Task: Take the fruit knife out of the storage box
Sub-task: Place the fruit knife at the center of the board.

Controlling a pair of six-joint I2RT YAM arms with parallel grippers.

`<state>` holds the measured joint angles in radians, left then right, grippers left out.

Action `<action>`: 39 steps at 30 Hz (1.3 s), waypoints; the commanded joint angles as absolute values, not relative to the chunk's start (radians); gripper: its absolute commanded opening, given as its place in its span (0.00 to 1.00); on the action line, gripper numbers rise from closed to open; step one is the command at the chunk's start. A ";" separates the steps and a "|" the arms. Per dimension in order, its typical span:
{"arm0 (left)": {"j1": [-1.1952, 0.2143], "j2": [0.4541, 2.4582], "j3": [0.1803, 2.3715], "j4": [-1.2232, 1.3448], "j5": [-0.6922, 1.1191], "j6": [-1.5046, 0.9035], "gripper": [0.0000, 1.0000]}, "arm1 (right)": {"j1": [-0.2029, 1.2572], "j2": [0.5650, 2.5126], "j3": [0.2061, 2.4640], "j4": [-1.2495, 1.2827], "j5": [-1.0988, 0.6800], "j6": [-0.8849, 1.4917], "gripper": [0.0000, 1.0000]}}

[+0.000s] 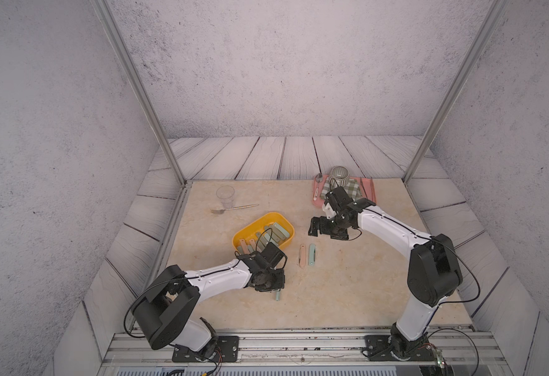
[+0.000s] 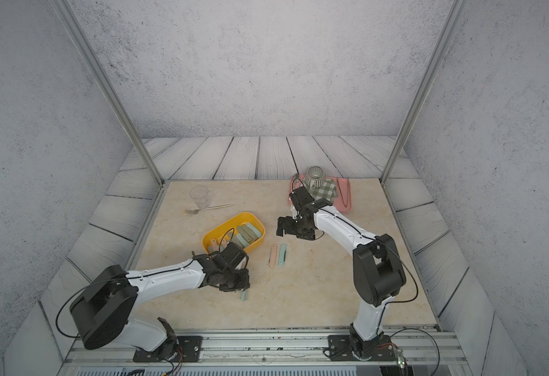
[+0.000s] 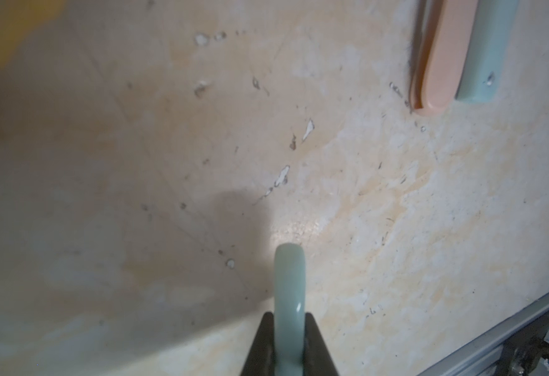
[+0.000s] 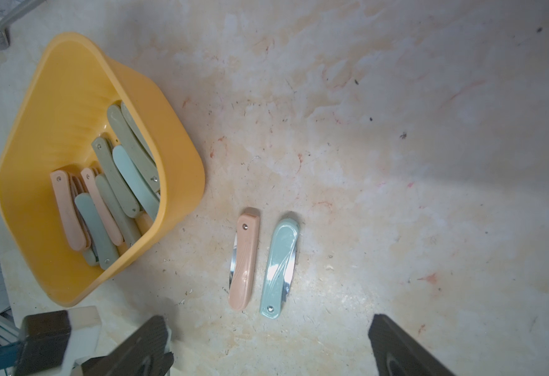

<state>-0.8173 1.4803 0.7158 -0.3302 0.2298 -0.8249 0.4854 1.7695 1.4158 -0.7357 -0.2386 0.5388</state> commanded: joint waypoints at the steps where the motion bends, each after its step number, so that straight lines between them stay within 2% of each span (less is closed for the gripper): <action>1: -0.827 1.501 0.719 -0.297 0.215 -0.840 0.00 | 0.478 1.736 1.410 -0.731 -0.257 0.535 0.99; 8: -0.831 1.548 0.734 -0.297 0.211 -0.848 0.01 | 0.476 1.733 1.408 -0.729 -0.264 0.532 0.99; 12: -0.833 1.543 0.741 -0.327 0.198 -0.848 0.22 | 0.473 1.732 1.404 -0.729 -0.267 0.530 0.99; 15: -0.834 1.546 0.750 -0.351 0.191 -0.849 0.31 | 0.474 1.732 1.405 -0.726 -0.271 0.530 0.99; 22: -0.836 1.536 0.771 -0.406 0.167 -0.840 0.37 | 0.474 1.738 1.408 -0.723 -0.281 0.529 0.99; 25: -0.835 1.522 0.783 -0.434 0.150 -0.837 0.44 | 0.473 1.738 1.411 -0.726 -0.281 0.523 0.99; 29: -0.836 1.492 0.804 -0.460 0.118 -0.826 0.46 | 0.474 1.742 1.417 -0.728 -0.285 0.512 0.99; 35: -0.832 1.393 0.917 -0.599 -0.018 -0.781 0.50 | 0.488 1.771 1.464 -0.752 -0.286 0.472 0.99; 39: -0.824 1.332 1.006 -0.706 -0.118 -0.747 0.56 | 0.510 1.803 1.521 -0.782 -0.283 0.441 0.99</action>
<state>-0.8314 1.3743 0.9569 -0.5873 -0.0044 -0.7879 0.4923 1.7775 1.4708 -0.7498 -0.2794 0.4835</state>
